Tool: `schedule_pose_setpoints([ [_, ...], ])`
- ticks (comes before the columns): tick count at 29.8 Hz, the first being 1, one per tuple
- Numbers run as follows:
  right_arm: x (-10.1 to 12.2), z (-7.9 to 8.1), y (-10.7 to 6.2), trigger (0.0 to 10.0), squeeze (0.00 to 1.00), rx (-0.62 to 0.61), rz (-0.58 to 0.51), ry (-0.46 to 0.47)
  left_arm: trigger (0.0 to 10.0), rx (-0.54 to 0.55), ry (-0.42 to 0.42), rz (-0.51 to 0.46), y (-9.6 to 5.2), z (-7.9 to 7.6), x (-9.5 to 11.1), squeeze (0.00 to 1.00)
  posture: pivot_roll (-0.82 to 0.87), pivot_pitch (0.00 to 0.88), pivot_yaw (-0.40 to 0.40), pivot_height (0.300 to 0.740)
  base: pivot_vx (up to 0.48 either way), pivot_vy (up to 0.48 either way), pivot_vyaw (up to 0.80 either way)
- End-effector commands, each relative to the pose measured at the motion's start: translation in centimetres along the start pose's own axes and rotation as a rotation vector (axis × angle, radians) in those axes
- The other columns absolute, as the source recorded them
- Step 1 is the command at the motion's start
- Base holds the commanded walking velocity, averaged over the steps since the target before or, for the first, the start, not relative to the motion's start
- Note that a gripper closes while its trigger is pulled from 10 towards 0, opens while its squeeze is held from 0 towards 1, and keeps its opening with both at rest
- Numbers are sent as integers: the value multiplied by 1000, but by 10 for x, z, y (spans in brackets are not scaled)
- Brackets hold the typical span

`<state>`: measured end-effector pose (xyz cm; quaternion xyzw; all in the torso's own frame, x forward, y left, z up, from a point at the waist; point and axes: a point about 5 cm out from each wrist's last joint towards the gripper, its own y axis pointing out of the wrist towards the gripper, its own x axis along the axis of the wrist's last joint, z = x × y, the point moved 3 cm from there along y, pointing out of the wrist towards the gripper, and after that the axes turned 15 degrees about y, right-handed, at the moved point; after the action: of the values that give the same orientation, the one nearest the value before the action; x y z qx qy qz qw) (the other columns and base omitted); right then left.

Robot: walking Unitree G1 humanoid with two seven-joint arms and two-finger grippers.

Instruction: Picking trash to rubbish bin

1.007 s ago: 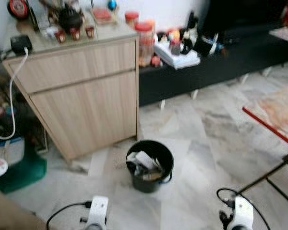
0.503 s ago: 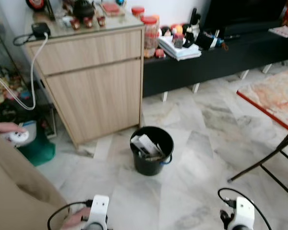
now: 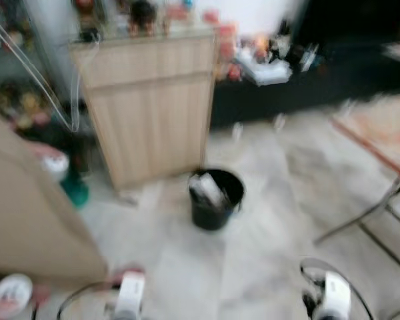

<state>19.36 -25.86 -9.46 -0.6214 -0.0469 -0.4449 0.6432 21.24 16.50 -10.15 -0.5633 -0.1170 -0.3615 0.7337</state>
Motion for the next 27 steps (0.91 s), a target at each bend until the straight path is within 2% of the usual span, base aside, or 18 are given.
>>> schedule_pose_setpoints([
  [1,-1,-7,-1,10000,0,-24,2,7,10000,-17,5,-2,0,-6,4,0,-96,68,-87,740,0,0,-800],
  [21,1,-11,-2,10000,0,-40,9,-17,10000,-10,0,2,1,-6,5,0,-102,50,-94,740,0,0,-800],
  [27,1,-12,-2,10000,0,-47,4,-8,10000,-3,39,19,1,-3,2,0,-107,57,-89,740,0,-123,-800],
])
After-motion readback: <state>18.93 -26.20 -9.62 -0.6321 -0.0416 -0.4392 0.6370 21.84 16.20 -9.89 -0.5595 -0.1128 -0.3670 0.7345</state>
